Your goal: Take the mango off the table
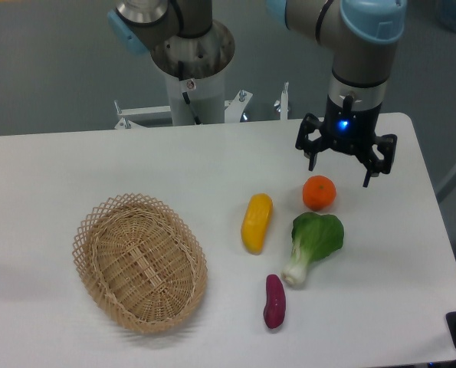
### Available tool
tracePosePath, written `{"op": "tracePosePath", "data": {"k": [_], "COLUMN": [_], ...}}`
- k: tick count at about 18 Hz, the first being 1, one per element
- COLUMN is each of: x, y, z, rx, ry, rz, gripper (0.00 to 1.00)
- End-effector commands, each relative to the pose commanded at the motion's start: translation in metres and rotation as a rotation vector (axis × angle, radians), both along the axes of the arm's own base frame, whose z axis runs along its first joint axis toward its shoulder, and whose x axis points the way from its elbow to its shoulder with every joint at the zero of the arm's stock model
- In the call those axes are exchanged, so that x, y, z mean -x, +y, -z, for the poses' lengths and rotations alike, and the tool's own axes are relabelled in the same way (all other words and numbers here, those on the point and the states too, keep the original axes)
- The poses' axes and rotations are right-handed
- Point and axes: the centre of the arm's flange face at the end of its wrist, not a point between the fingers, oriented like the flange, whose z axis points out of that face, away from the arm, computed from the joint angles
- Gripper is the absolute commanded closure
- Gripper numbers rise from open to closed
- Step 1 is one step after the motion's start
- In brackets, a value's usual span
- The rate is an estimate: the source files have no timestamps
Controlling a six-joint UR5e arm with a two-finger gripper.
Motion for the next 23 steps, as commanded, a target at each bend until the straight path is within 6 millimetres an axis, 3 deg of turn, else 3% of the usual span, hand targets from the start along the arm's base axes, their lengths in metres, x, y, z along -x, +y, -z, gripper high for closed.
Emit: {"op": "tracePosePath", "data": {"k": [12, 21, 23], "x": [-0.011, -0.057, -0.077], "y": [-0.001, -0.009, 0.002], "z": [0.011, 0.058, 0.076], "rx": [-0.009, 0.003, 0.016], "ry": [-0.034, -0.063, -0.085], "rz": [-0.006, -0.029, -0.013], "gripper": [0.00, 0.00, 0.00]}}
